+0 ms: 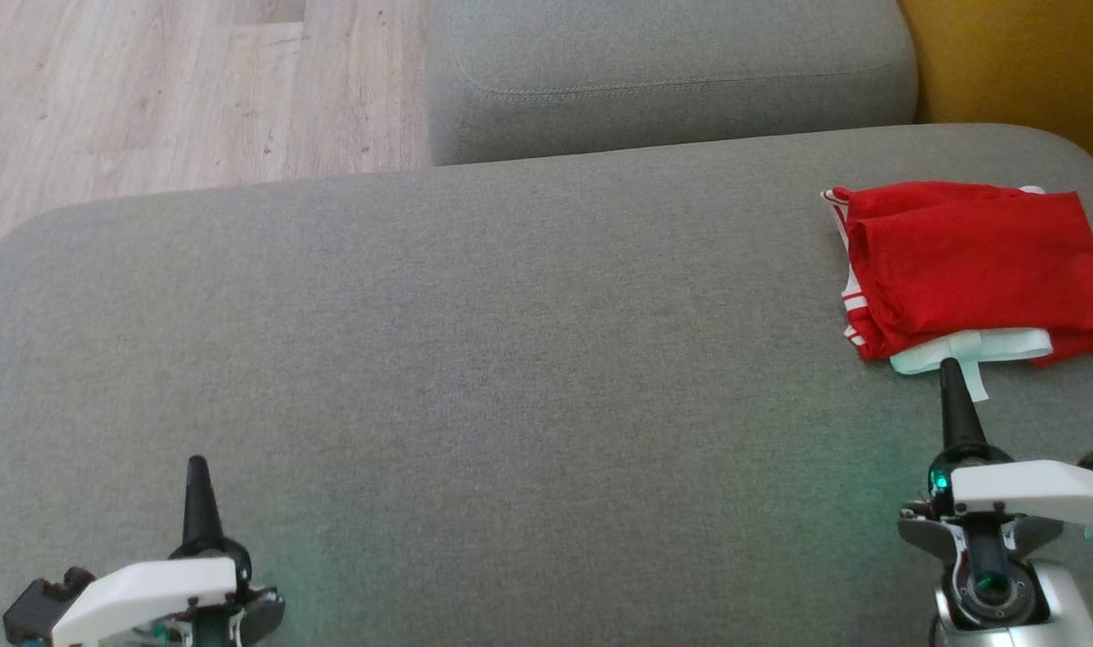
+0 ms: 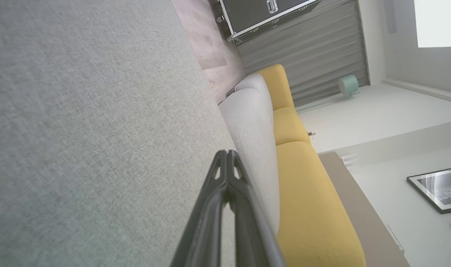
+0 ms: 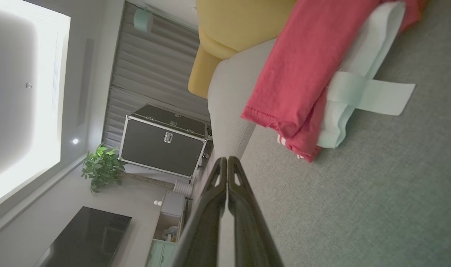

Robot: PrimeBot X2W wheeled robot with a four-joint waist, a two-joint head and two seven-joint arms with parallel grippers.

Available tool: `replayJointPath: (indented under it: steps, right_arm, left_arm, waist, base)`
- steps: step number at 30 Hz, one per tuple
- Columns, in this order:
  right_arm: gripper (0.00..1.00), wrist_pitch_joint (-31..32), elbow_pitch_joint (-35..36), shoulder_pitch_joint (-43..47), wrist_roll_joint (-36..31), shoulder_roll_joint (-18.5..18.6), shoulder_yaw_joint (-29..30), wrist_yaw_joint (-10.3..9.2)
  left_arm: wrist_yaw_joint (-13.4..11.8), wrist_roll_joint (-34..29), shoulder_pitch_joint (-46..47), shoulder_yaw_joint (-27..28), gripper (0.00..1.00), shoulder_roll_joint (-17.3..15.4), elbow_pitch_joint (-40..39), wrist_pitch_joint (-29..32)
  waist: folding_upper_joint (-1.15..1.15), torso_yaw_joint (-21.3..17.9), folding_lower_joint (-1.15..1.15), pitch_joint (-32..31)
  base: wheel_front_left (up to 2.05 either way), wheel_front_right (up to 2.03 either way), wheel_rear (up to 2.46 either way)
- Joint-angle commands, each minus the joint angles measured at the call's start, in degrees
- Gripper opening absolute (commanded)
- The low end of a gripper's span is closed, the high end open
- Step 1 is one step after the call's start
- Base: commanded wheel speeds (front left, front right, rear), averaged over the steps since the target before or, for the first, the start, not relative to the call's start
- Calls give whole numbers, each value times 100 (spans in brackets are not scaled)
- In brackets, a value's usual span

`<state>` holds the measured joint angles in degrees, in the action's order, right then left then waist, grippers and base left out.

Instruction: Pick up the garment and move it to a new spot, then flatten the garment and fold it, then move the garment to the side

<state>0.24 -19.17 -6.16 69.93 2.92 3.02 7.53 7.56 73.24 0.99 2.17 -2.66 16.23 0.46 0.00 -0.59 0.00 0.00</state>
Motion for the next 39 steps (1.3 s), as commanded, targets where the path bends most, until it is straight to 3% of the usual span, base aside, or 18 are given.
replayJointPath:
  steps: [1,34,39]
  right_arm:
    - [0,55,249,-97,140,22,-45,-3]
    - [0,609,515,0,2240,14,330,-4]
    - [0,611,515,0,2238,13,332,-4]
  left_arm:
    - [-5,107,333,195,0,-35,-203,29]
    - [-8,1904,519,420,0,-36,-220,591]
    - [-8,1903,519,422,0,-35,-220,593]
  waist:
    - [0,2,0,1]
    - [0,59,0,18]
    - [0,59,0,18]
  base:
    - [0,0,0]
    - [0,0,0]
    - [0,0,0]
